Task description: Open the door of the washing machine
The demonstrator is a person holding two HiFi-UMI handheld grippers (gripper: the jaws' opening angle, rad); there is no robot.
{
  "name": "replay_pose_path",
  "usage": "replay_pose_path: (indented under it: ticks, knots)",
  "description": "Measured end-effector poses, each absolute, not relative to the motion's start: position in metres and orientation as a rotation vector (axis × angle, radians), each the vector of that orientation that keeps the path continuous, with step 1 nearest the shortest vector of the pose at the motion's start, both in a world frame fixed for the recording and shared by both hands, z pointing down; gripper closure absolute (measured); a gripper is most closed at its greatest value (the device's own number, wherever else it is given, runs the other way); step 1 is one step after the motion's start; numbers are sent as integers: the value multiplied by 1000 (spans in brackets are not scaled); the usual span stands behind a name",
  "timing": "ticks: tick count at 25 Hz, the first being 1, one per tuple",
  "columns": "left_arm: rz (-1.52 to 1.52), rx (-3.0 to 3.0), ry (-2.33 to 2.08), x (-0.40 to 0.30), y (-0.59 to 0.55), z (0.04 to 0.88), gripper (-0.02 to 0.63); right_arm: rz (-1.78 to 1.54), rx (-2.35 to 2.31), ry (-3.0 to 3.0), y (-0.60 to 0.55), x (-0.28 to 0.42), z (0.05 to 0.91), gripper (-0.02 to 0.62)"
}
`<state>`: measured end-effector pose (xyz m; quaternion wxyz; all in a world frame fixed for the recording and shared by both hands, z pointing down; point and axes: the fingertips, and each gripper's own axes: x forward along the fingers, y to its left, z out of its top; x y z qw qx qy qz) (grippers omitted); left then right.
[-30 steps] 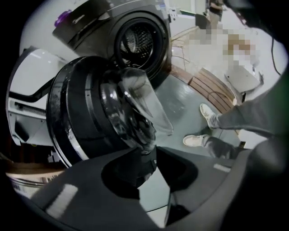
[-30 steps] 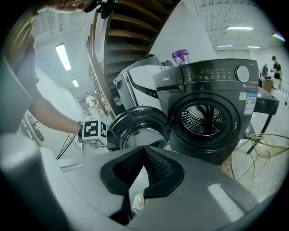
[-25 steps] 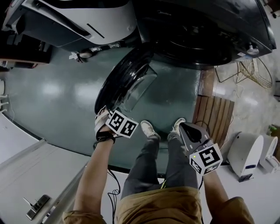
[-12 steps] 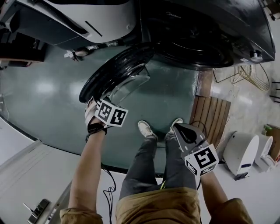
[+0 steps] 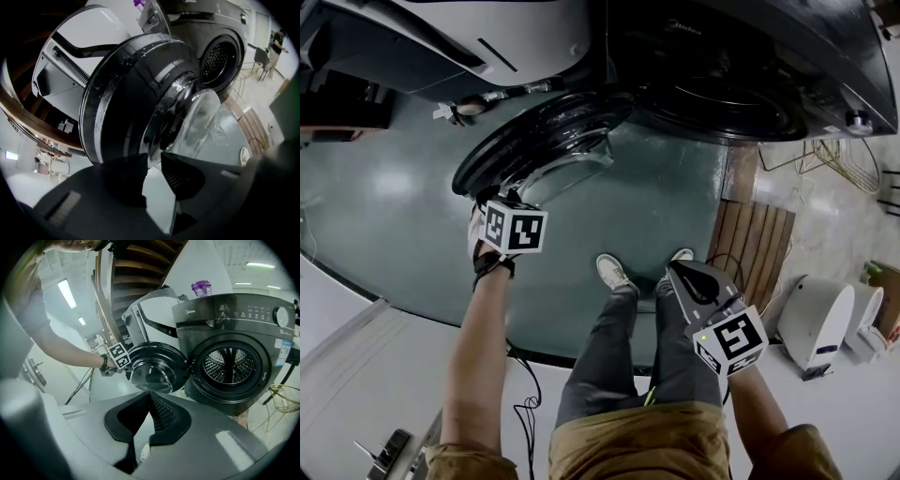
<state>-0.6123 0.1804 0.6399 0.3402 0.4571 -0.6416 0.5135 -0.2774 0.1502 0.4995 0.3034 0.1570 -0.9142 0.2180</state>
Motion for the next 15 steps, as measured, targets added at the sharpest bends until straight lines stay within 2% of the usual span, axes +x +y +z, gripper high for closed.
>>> replay_pose_path:
  ticks: [7,15]
  knots:
    - [1261,1158,-1711,-638,166,636,453,581,425,-2411,146,-276,504,591]
    - [1428,1183,-1723,-656,158,638,453,591,435,-2402,147,-277,507,591]
